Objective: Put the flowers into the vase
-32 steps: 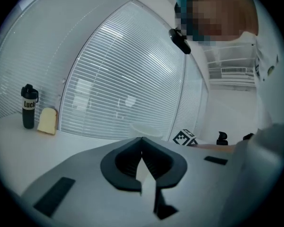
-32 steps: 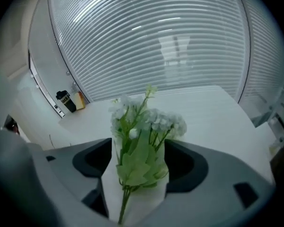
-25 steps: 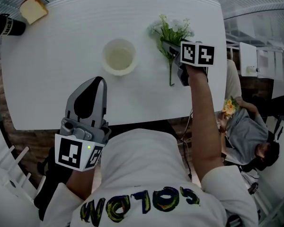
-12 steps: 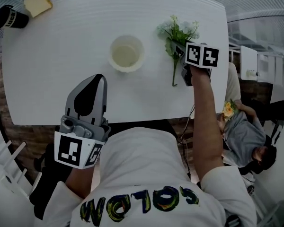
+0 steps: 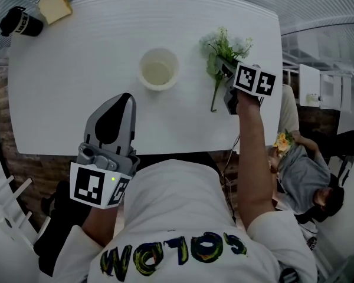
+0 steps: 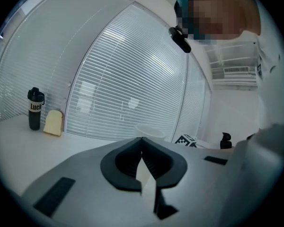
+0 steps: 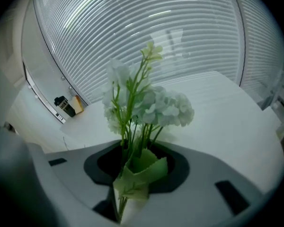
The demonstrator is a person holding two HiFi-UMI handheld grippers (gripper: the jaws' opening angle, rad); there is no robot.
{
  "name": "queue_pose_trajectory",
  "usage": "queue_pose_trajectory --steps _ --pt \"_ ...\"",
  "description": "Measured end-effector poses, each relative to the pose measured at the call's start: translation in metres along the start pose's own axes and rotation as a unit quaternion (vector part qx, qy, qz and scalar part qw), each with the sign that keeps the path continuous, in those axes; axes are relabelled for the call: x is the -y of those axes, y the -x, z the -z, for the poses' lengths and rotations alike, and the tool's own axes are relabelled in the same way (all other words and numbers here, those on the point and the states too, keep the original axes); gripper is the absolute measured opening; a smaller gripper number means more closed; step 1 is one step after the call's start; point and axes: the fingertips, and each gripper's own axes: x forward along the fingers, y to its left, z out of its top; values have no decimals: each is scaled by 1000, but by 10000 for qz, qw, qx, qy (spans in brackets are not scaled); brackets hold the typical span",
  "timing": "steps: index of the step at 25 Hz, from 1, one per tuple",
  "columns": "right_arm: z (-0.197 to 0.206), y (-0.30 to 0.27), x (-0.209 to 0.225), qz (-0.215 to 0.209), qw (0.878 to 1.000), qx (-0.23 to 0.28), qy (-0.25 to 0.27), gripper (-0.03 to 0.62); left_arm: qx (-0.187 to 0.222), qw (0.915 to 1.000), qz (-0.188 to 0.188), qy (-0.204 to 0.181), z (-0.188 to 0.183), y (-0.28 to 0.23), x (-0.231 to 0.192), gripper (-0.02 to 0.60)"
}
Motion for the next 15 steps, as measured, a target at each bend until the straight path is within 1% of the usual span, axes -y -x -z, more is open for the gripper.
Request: queue_pose_trajectory --steps 7,11,15 --pt "-16 21 -7 -169 9993 336 -66 129 141 9999 63 -73 -11 -1 15 14" --pt "-31 39 -19 -430 9972 593 -180 126 219 9997 75 -107 -21 1 22 15" --pt "-51 61 -31 -538 9946 884 -77 123 334 9992 156 -142 -30 1 32 15"
